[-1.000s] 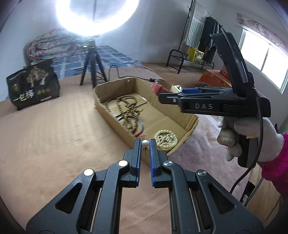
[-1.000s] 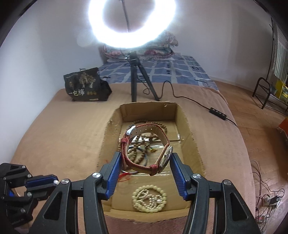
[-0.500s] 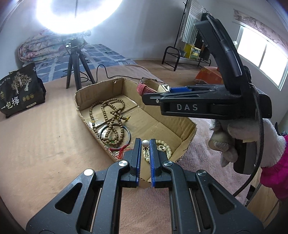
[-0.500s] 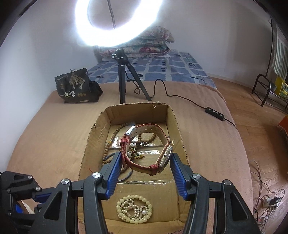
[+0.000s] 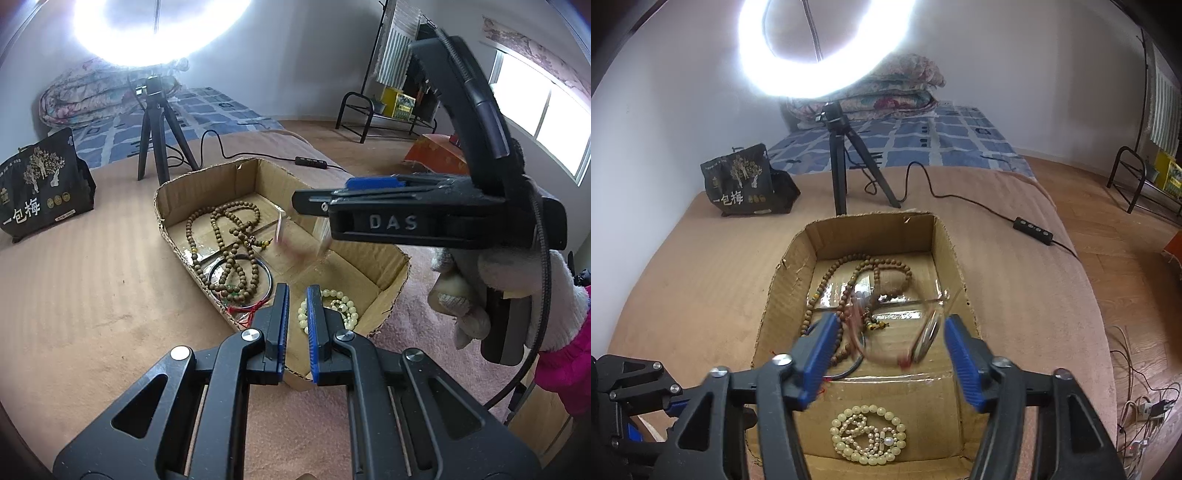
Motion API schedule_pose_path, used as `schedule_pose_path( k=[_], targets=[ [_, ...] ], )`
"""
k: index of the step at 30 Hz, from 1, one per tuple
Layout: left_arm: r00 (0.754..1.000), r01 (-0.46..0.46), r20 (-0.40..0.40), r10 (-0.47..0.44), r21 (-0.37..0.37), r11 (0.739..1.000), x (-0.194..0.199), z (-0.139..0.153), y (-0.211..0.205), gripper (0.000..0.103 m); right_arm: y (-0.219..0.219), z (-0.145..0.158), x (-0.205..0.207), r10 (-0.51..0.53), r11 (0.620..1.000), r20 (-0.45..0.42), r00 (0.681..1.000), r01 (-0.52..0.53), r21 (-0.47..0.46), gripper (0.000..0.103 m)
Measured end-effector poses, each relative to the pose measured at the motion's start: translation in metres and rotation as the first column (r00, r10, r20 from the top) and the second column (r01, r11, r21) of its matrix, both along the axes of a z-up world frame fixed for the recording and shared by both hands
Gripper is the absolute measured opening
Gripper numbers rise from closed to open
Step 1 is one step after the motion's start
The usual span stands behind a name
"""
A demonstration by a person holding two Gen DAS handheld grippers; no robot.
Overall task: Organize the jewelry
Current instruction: 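Open both tools over the box, dropping the watch and pearl inside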
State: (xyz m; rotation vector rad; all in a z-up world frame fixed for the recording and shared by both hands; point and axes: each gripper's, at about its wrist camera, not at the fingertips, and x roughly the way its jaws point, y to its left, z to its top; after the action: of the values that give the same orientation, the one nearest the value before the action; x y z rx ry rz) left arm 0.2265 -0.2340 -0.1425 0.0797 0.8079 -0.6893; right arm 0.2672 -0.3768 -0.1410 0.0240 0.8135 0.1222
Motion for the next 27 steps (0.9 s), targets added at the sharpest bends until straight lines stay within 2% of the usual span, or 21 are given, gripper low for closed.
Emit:
schedule_pose_path(
  k=[1,3,5,7,15,27],
  targets=[
    [1.000,-0.005,-0.001,0.005,0.002,1.000,0.000,0.000,0.001,0.026,0.000,0.002,-0.001,-0.008,1.000,0.009,1.000,0.008,-0.003,0.074],
    [1.000,-0.011,0.004,0.011,-0.012,1.000,0.000,0.001,0.003,0.047,0.000,0.005,-0.003,-0.011,1.000,0.019,1.000,0.011,-0.002,0.075],
    [1.000,-0.016,0.014,0.016,-0.024,1.000,-0.001,0.003,0.005,0.051,0.000,0.007,-0.003,-0.011,1.000,0.023,1.000,0.011,-0.005,0.075],
    [1.000,-0.016,0.013,0.016,-0.021,1.000,-0.002,0.004,0.005,0.058,0.001,0.009,-0.004,-0.015,1.000,0.030,0.999,0.016,-0.013,0.084],
    [0.999,-0.022,0.023,0.022,-0.020,1.000,-0.006,0.009,0.009,0.061,0.000,0.017,-0.011,-0.052,0.998,0.065,0.997,0.054,-0.023,0.097],
    [0.997,-0.045,0.064,0.046,-0.026,0.999,-0.024,0.031,0.025,0.061,0.013,0.041,-0.030,-0.044,0.998,0.106,0.993,0.049,-0.042,0.098]
  ],
)
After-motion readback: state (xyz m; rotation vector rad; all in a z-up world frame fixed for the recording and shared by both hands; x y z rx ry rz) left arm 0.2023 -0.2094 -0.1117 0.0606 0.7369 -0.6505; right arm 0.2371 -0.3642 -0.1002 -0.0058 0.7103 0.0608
